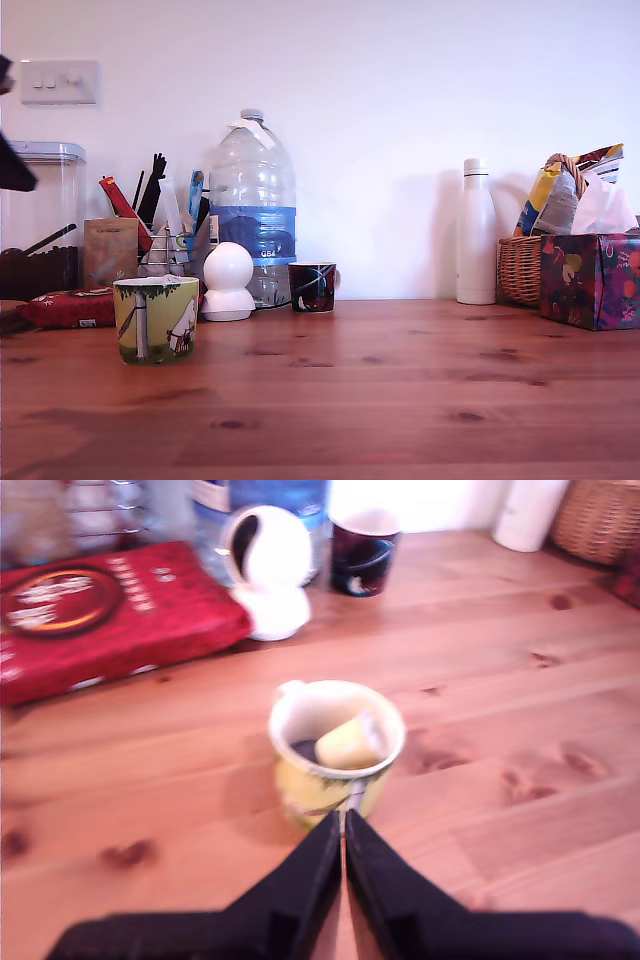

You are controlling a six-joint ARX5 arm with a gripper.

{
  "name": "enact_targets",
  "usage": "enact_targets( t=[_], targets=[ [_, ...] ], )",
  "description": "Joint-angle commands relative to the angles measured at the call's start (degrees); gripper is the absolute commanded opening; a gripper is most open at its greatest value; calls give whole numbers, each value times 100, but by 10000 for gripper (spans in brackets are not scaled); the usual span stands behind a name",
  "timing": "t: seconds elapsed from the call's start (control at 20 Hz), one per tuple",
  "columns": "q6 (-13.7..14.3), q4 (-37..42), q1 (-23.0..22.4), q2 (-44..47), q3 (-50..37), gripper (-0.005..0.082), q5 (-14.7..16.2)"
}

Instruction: Pick up the coffee capsules from the table one by one and drop them inside the nearest coffee cup

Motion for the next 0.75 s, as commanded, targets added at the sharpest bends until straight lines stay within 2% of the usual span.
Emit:
enact_targets(
  t=[0.0,0.2,0.35,0.7],
  targets=[
    [-142,55,9,-422,-417,-19,-155],
    [-240,-92,7,-1458,-1060,-19,-459],
    [-341,-372,7,-2144,-1338,-19,-459],
    [-334,-1215,7,-3296,-1340,-19,-452]
  ],
)
